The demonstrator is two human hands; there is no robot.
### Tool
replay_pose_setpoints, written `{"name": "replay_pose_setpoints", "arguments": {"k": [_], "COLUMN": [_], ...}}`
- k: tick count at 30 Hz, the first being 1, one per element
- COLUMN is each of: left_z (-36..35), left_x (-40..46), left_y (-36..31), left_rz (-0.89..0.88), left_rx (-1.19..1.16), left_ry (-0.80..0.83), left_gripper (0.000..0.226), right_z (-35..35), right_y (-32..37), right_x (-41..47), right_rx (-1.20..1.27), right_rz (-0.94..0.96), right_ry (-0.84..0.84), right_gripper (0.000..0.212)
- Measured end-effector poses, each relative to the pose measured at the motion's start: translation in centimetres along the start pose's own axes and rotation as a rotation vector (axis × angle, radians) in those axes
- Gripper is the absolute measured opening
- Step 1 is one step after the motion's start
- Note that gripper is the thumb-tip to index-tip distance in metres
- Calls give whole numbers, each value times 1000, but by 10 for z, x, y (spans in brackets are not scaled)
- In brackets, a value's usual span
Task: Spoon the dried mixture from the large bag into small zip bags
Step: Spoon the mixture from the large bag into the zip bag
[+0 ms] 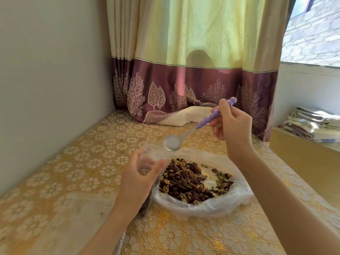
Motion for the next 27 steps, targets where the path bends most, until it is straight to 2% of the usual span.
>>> {"name": "replay_pose_setpoints", "arguments": {"k": [3, 6, 14, 21, 27], "left_z": [-1, -1, -1, -3, -3], "left_x": [0, 0, -1, -1, -1], "left_y": [0, -1, -3, -6, -6], "left_rz": [3, 12, -17, -35, -44], "left_rx": [-16, -29, -8, -5, -6], "left_ry": [-2, -5, -4, 1, 2], "left_gripper": [65, 61, 57, 57, 54], "right_z": [38, 71, 116, 113, 92], "right_y": [-21, -44, -72, -89, -101], "right_x": [-1, -10, -37, -44, -49], "right_rx": [52, -32, -348, -367, -278], "right_rz": [-87, -131, -13, -36, -144], "right_ry": [-122, -194, -323, -277, -115], "right_gripper": [40, 40, 38, 38, 36]}}
Point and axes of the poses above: each hand's wrist, its own x-axis towards the middle knuckle, its own z-axis out of the back of the hand, y = z × x, the point moved 9 cm from there along x, towards the middle knuckle, and after that the axes turned 1 degree about -x, right-handed, at the moved point
